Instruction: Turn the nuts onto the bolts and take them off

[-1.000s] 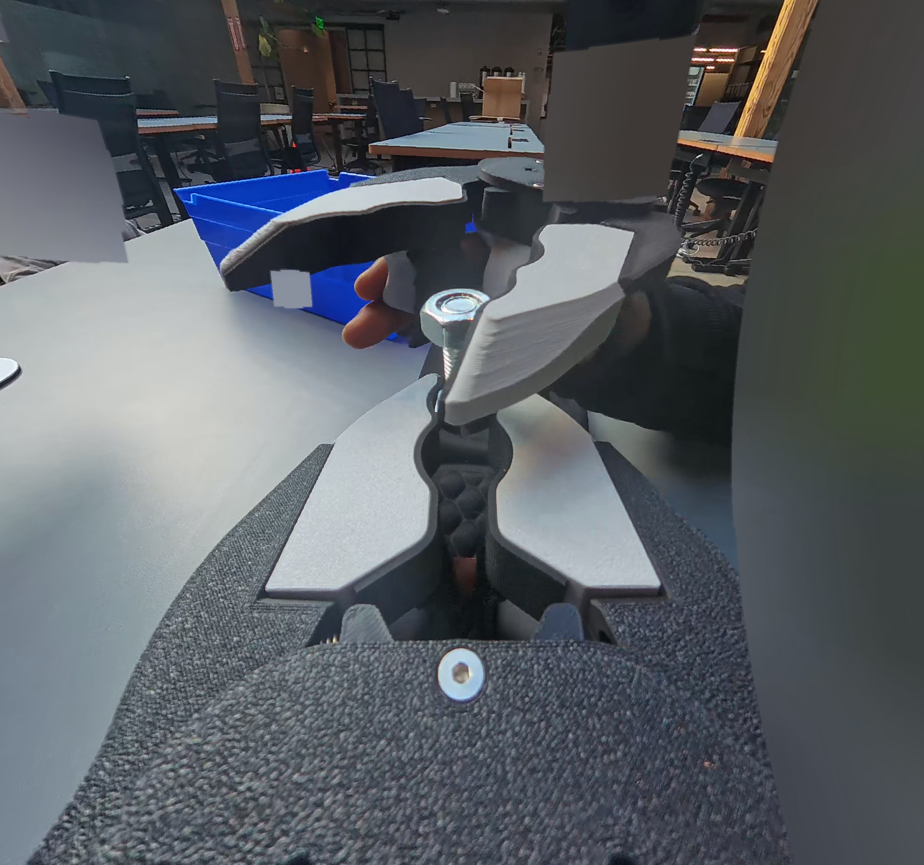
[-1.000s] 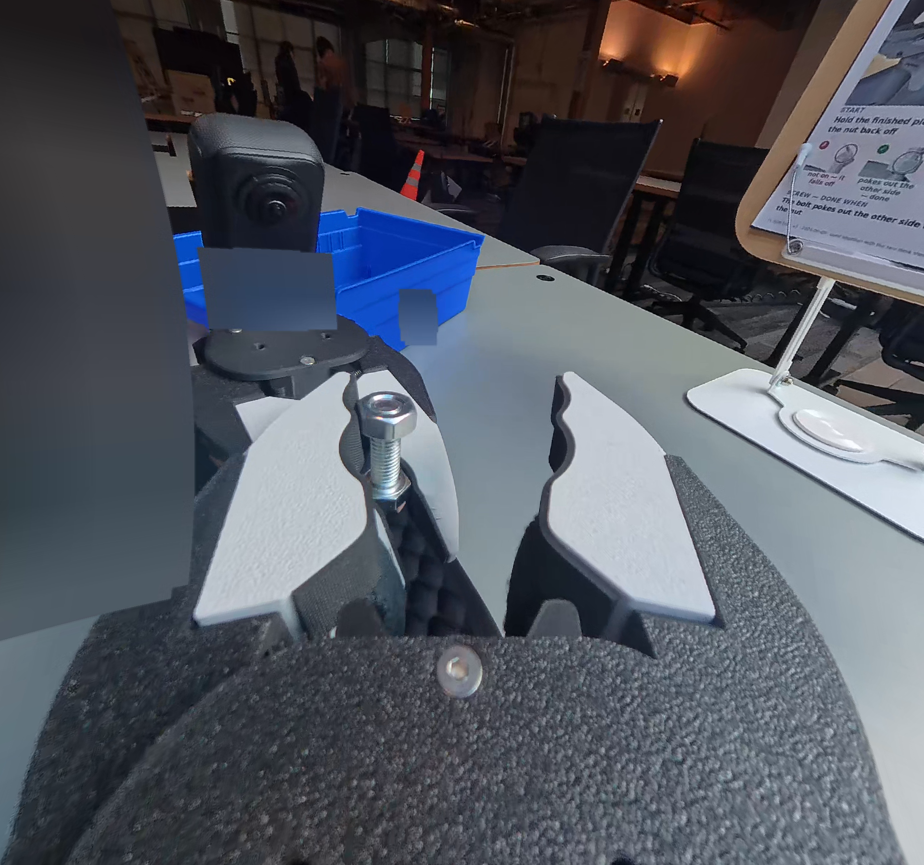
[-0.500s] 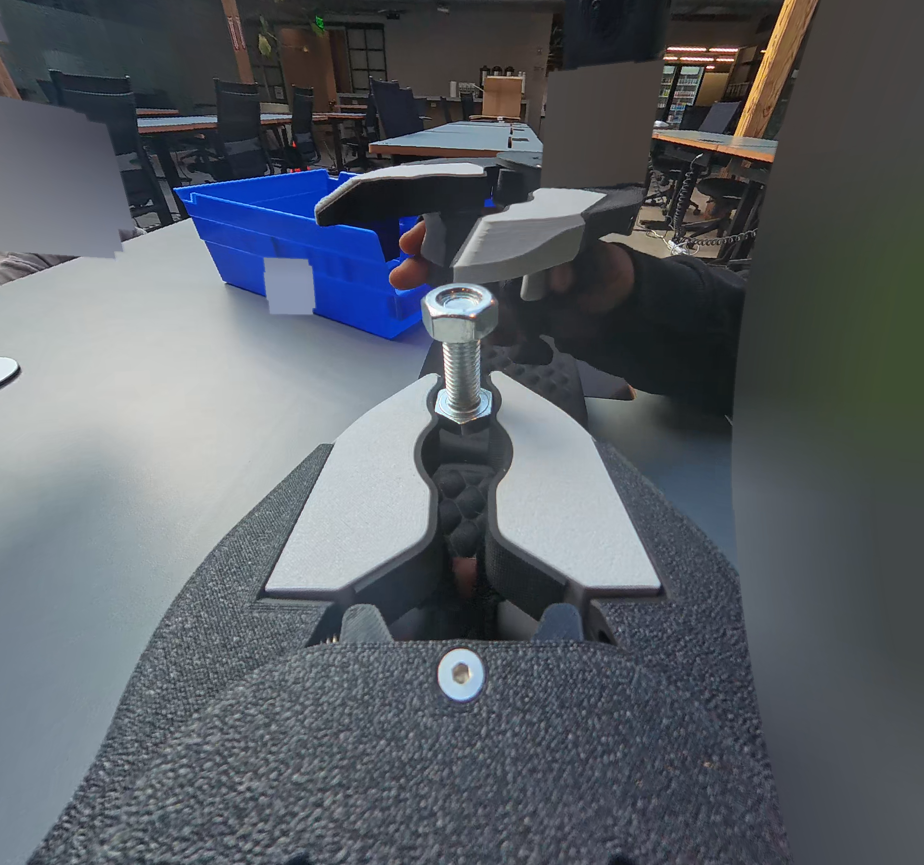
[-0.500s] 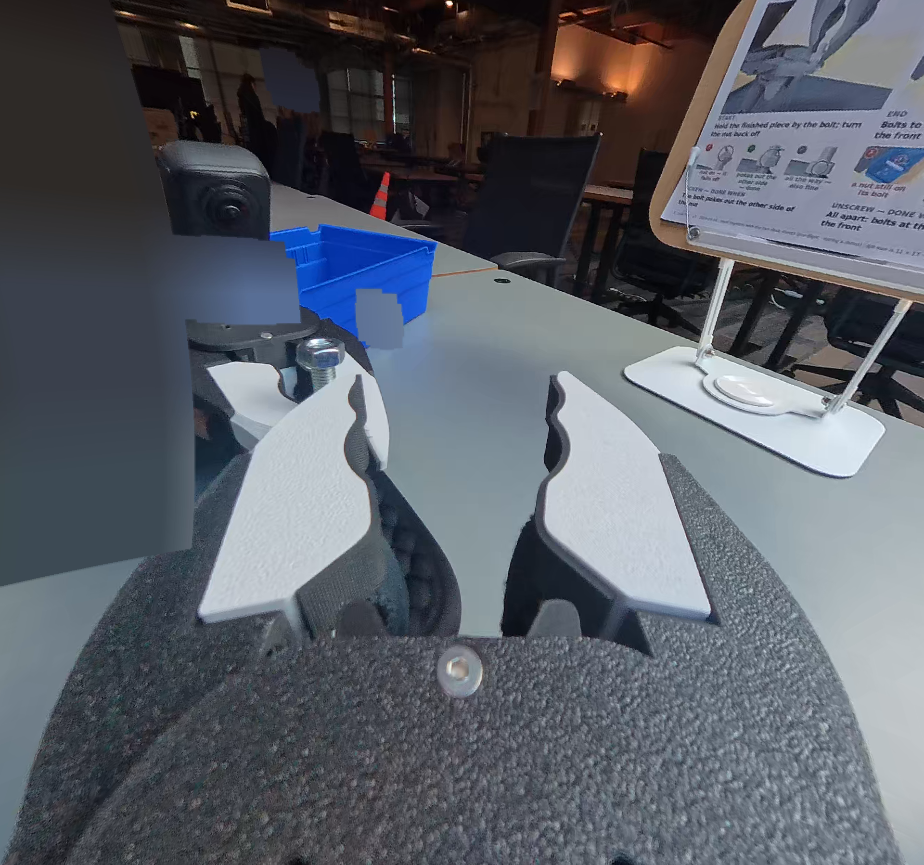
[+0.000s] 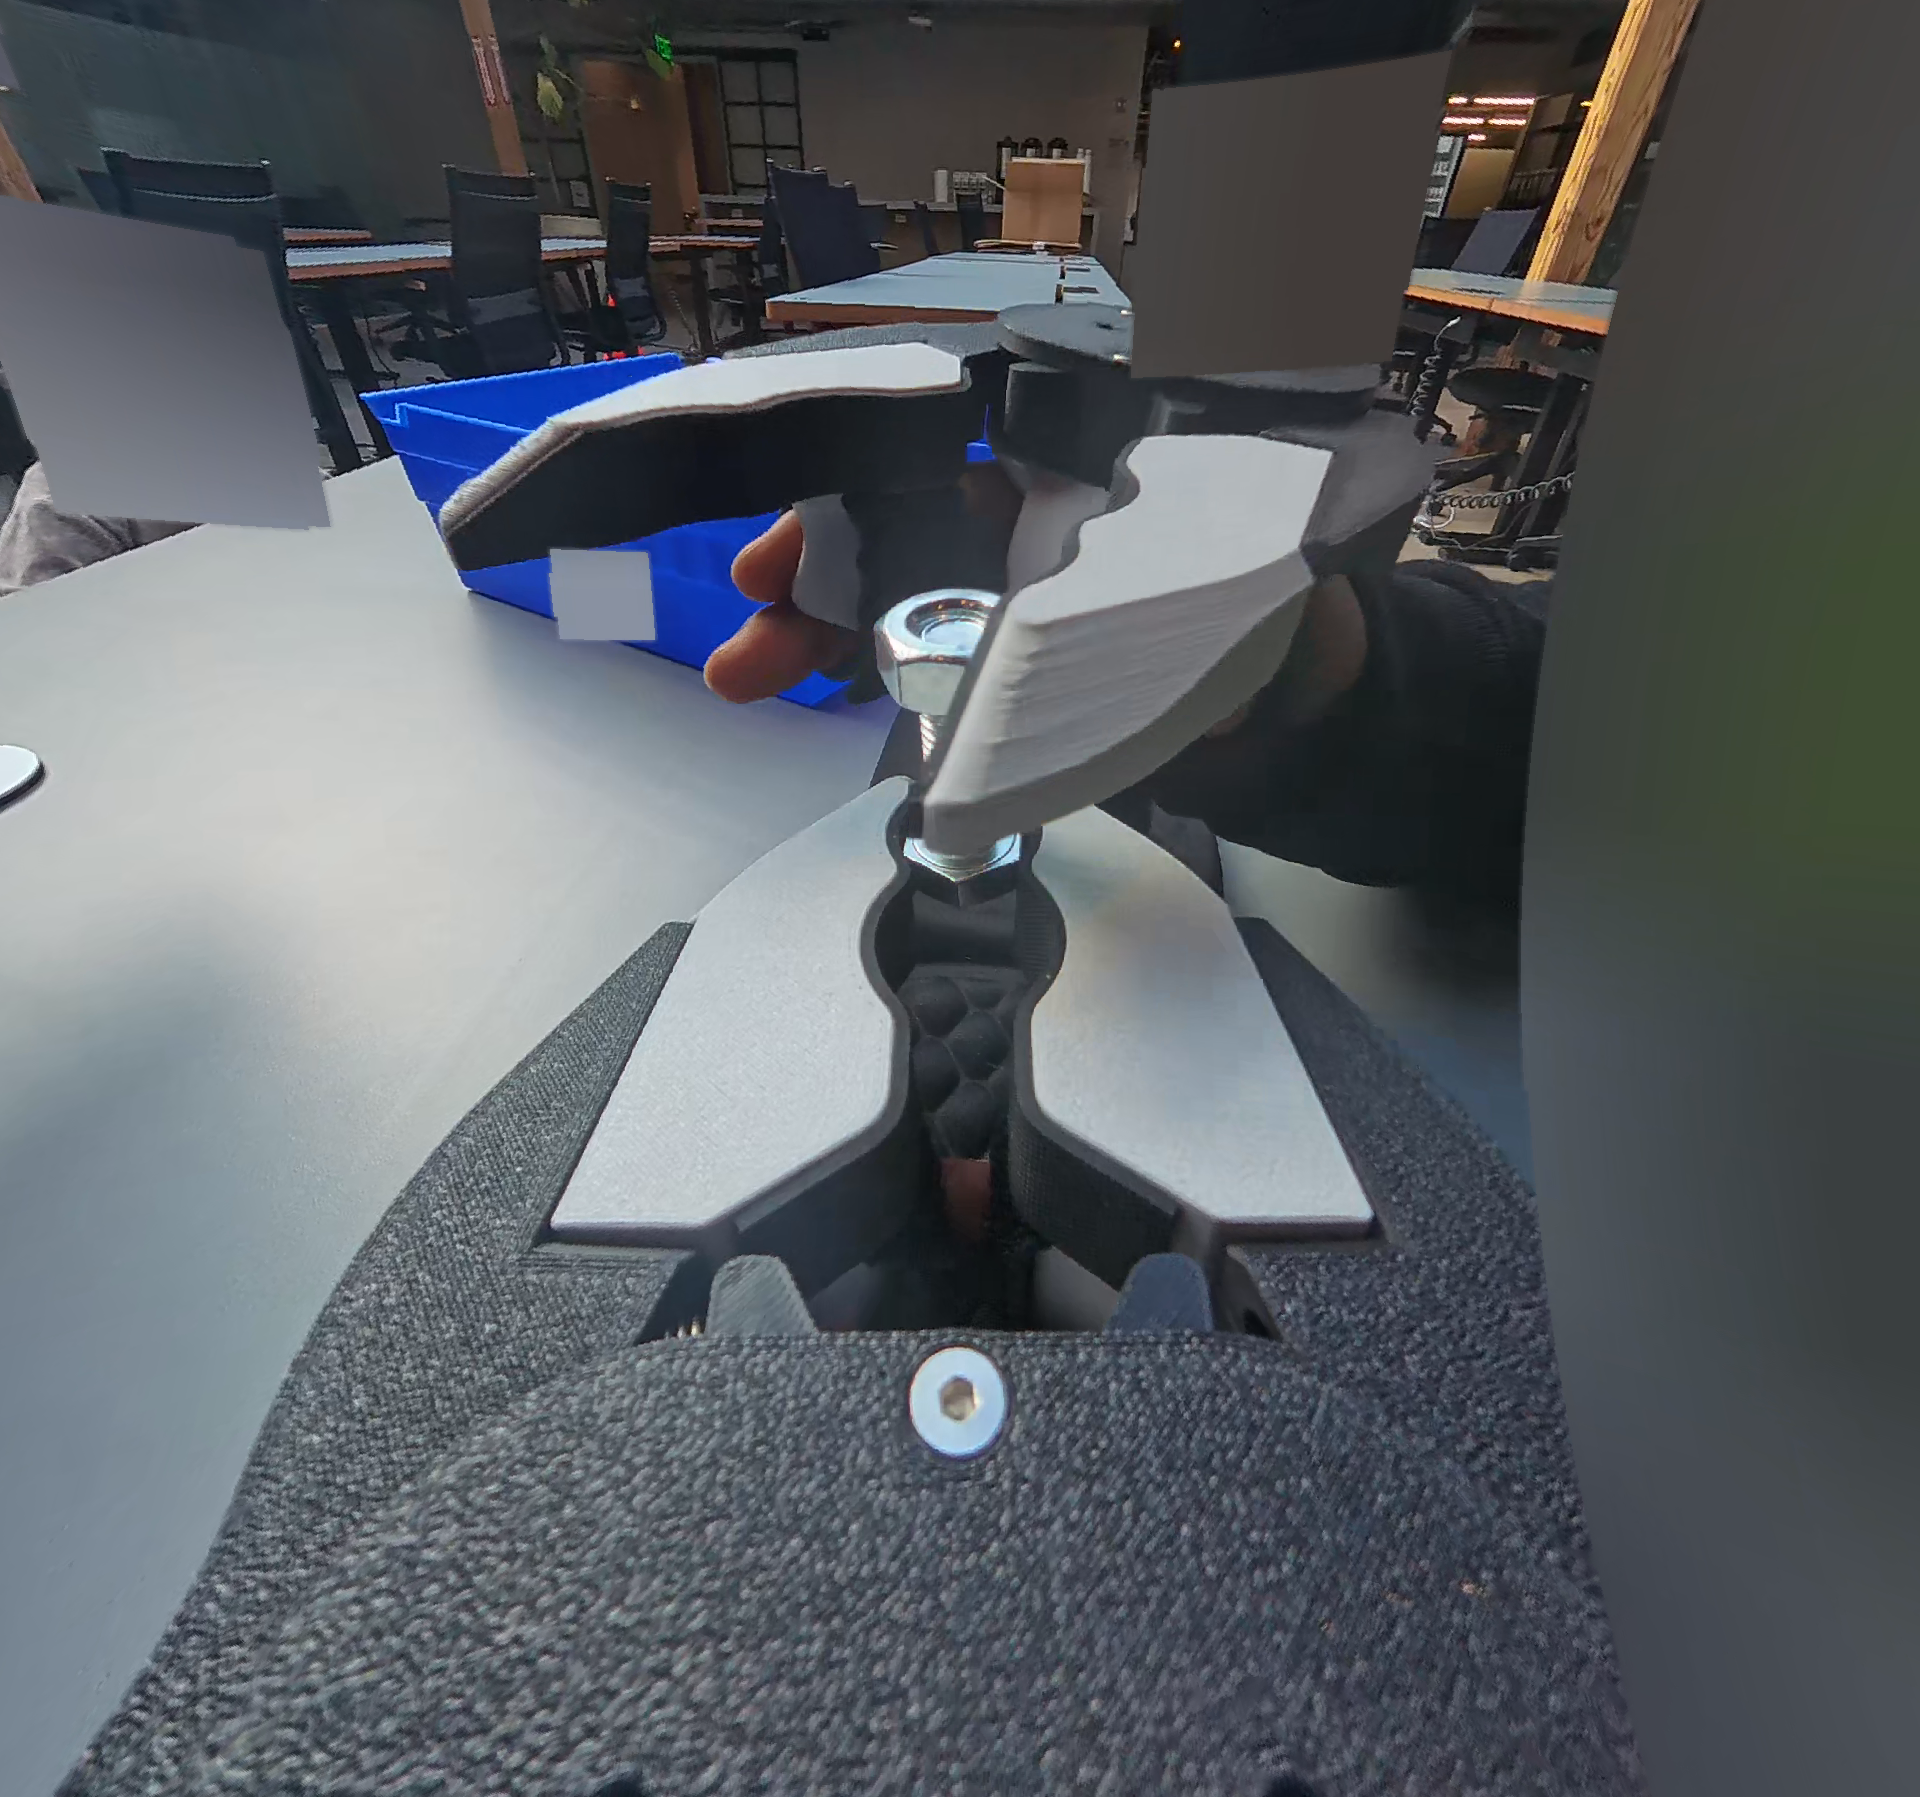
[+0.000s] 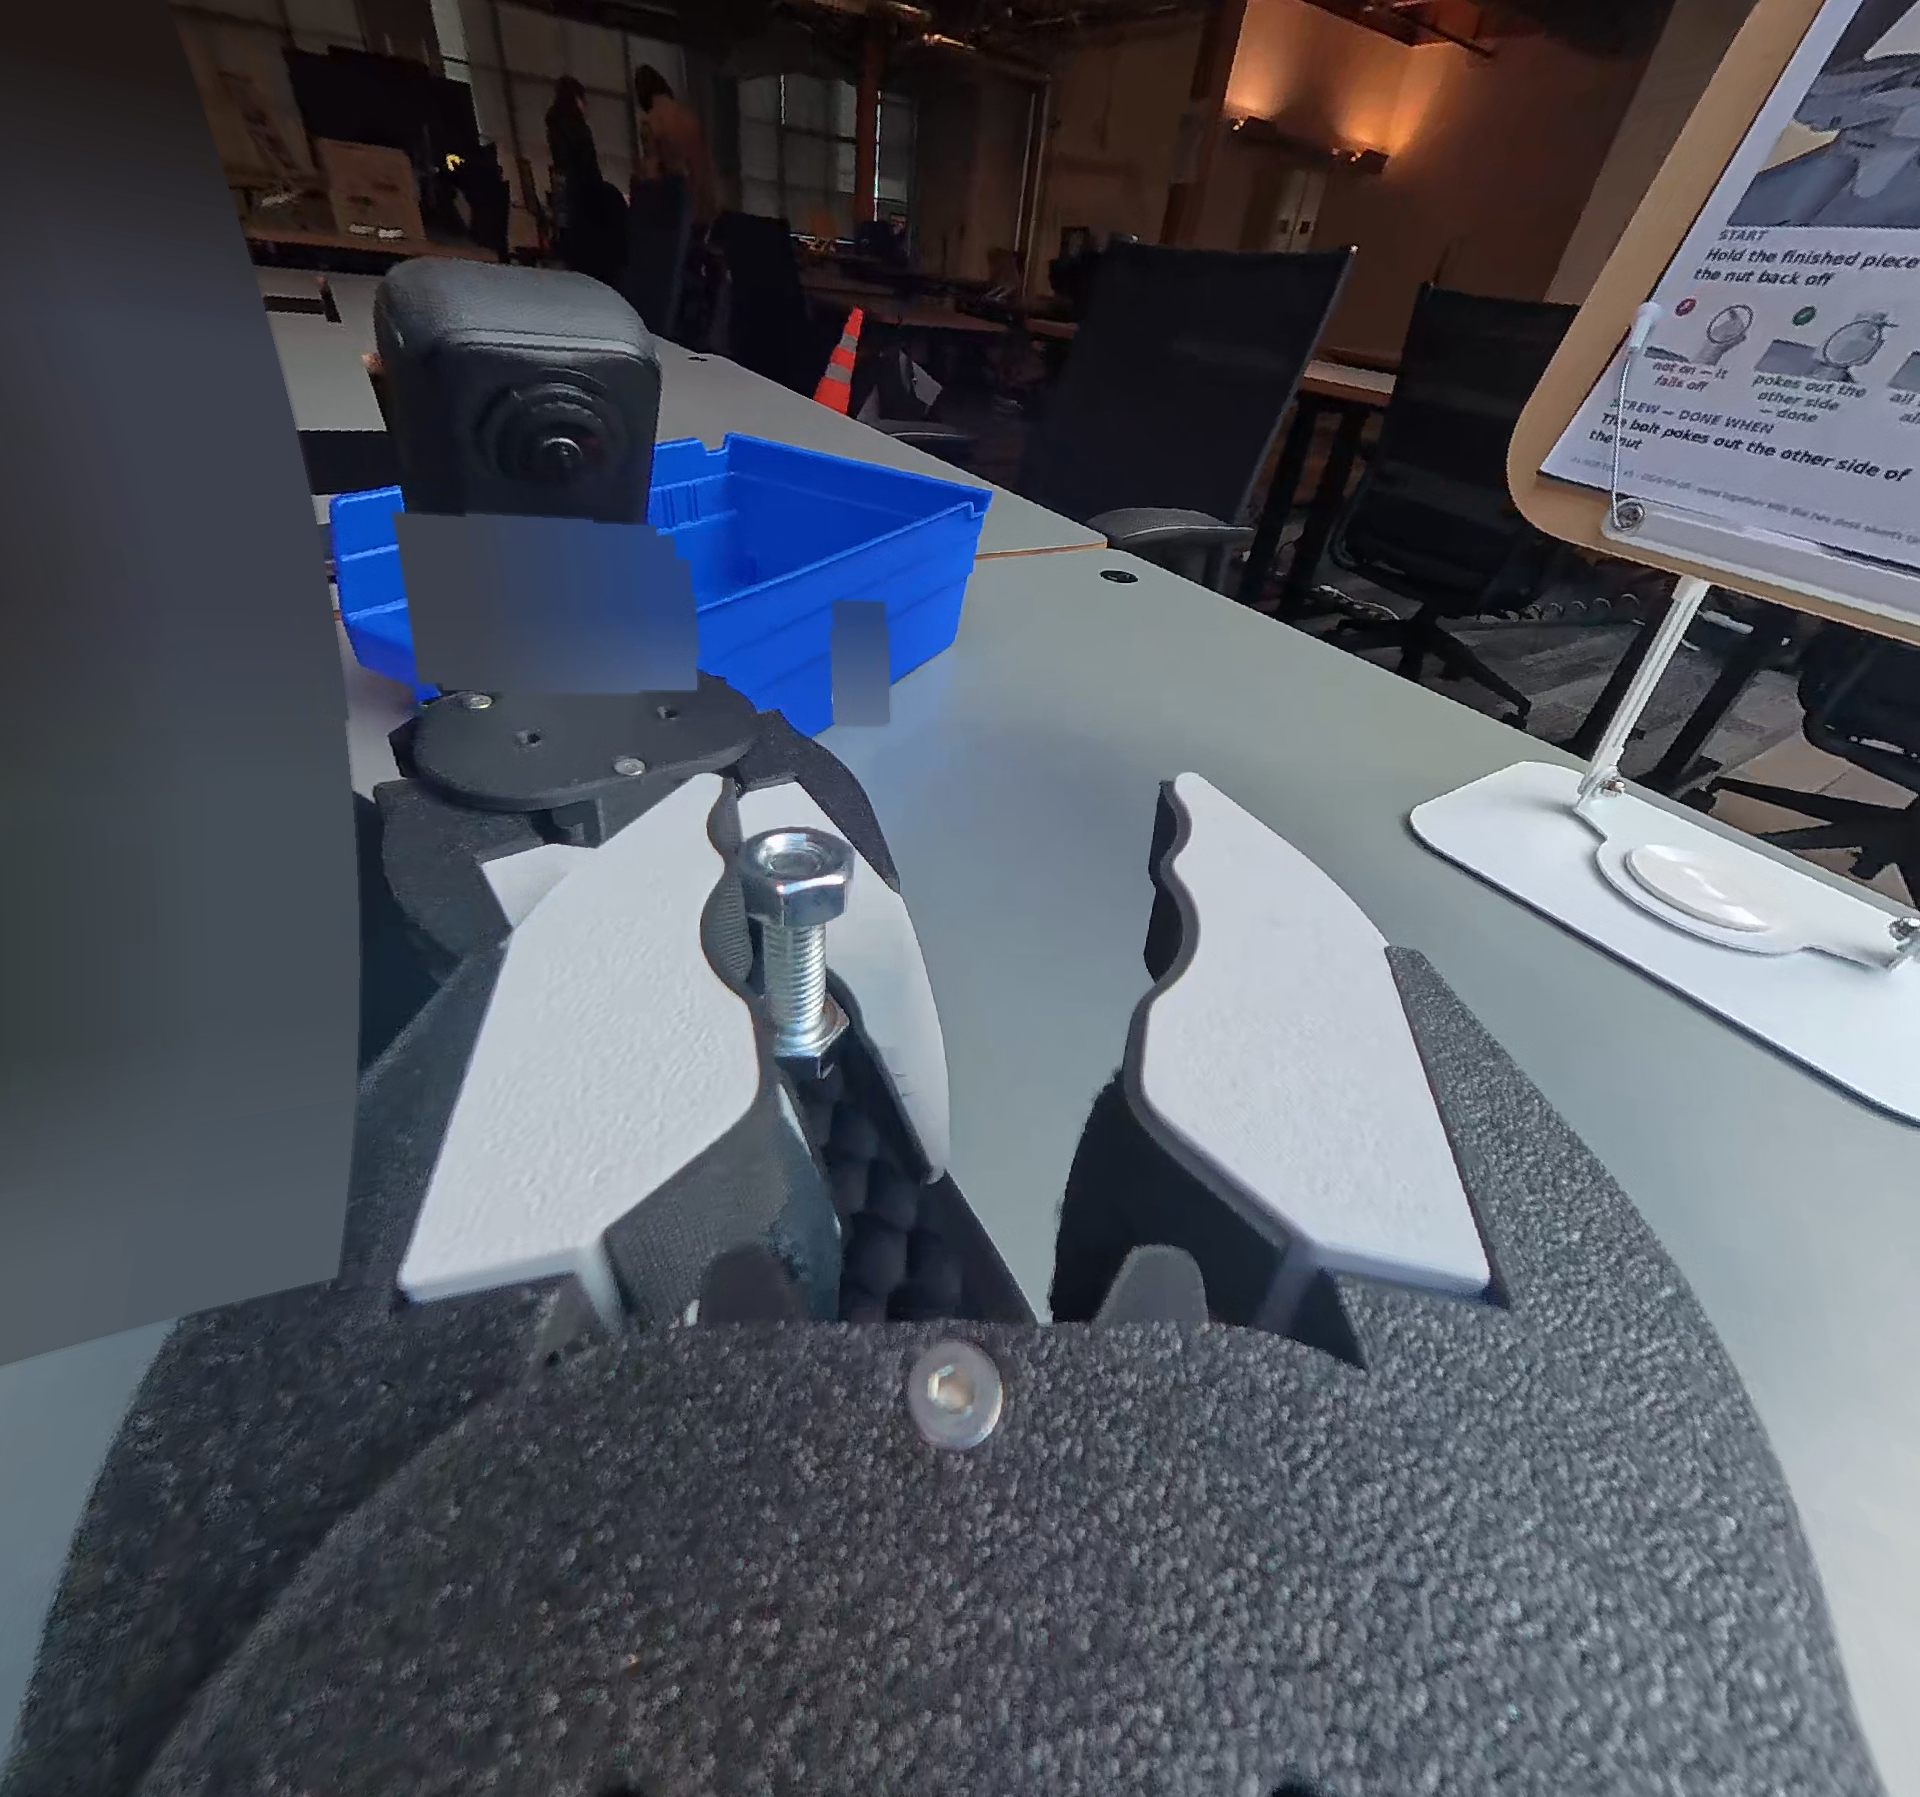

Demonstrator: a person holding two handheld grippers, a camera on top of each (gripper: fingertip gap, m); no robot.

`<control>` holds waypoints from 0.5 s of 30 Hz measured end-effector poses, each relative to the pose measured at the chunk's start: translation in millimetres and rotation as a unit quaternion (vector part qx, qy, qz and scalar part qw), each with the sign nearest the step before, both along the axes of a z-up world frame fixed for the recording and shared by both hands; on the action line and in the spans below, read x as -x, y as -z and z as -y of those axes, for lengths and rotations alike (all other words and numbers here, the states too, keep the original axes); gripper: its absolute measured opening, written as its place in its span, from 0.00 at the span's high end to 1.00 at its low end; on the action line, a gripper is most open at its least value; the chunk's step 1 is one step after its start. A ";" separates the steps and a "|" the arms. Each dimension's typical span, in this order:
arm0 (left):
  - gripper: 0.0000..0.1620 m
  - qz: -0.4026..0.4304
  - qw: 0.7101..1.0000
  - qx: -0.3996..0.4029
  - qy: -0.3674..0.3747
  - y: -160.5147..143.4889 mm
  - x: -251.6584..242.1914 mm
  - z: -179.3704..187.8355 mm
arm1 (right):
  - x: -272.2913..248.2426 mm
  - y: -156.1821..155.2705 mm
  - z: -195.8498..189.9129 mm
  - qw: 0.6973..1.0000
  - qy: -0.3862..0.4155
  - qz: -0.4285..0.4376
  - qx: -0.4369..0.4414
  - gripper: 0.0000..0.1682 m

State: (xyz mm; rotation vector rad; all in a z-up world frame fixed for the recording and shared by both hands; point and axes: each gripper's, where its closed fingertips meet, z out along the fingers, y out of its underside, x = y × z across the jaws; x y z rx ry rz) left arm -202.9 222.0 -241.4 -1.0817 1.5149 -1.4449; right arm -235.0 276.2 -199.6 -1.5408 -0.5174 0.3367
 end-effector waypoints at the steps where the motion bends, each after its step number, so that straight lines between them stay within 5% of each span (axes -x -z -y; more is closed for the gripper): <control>1: 0.91 0.000 1.000 0.000 0.000 0.0 0.0 0.0 | -2.5 0.8 1.3 1.000 0.002 0.001 0.001 0.55; 15: 0.91 -0.001 1.000 0.000 0.000 0.2 0.3 0.3 | -50.5 -3.7 26.8 0.999 0.023 -0.029 -0.012 0.59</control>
